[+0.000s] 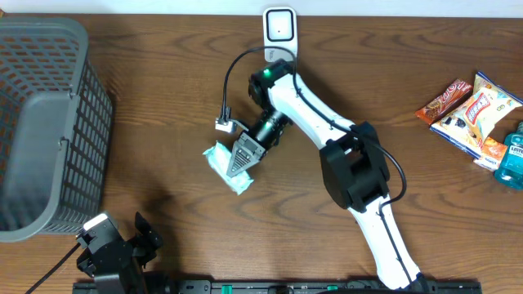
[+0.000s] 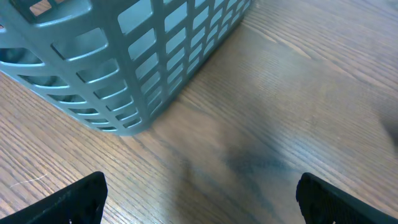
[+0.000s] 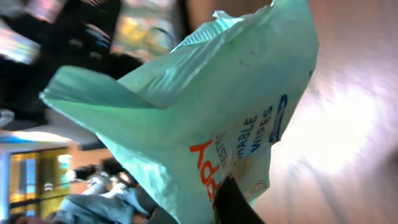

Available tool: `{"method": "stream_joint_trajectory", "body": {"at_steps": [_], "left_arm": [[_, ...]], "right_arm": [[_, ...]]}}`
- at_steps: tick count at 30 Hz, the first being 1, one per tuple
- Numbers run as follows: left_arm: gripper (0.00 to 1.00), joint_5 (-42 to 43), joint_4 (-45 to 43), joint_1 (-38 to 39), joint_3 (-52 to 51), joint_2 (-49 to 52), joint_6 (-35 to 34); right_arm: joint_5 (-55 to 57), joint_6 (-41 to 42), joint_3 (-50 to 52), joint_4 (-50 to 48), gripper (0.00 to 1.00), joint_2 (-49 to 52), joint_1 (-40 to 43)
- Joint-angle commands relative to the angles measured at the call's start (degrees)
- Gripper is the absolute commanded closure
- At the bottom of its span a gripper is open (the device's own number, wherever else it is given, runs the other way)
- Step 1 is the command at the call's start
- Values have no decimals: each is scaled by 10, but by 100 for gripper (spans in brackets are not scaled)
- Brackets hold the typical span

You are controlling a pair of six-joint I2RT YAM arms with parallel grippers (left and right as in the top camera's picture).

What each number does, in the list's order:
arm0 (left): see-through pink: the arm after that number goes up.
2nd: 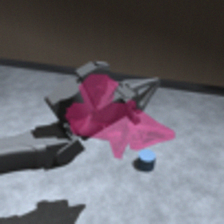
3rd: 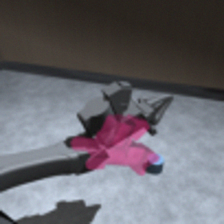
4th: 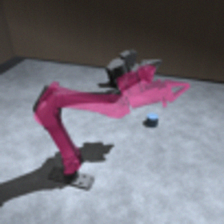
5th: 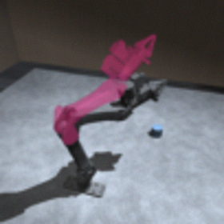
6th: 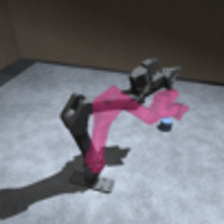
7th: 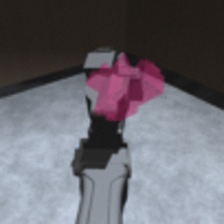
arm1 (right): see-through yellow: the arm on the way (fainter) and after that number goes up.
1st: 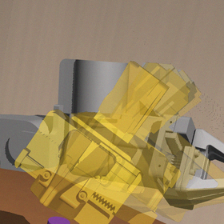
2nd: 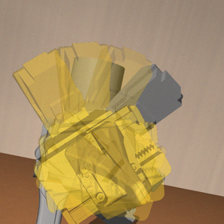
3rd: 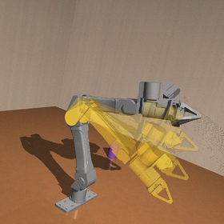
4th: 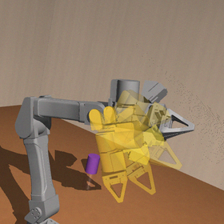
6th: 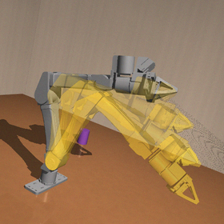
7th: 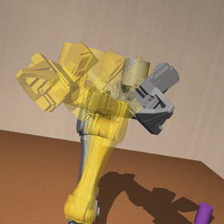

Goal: Scan the item barcode

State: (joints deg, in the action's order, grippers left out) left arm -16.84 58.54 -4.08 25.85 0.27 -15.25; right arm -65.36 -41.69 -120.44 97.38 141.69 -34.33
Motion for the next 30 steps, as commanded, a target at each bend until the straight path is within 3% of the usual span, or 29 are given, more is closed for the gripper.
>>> {"method": "stream_joint_trajectory", "body": {"at_steps": [1, 6, 16, 20, 27, 30], "left_arm": [[3, -5, 0, -1, 6, 0, -5], [3, -5, 0, -1, 6, 0, -5], [3, -5, 0, -1, 6, 0, -5], [3, -5, 0, -1, 6, 0, -5], [3, -5, 0, -1, 6, 0, -5], [3, -5, 0, -1, 6, 0, -5]], "right_arm": [[-181, -19, 28, 1, 99, -16, -3], [-238, 64, 54, 1, 99, -16, -9], [-242, -6, 126, 1, 99, -25, -7], [-242, -50, 214, 1, 99, -71, 2], [-241, -201, 434, 2, 99, -253, 50], [-241, -226, 524, 1, 99, -318, 69]]}}
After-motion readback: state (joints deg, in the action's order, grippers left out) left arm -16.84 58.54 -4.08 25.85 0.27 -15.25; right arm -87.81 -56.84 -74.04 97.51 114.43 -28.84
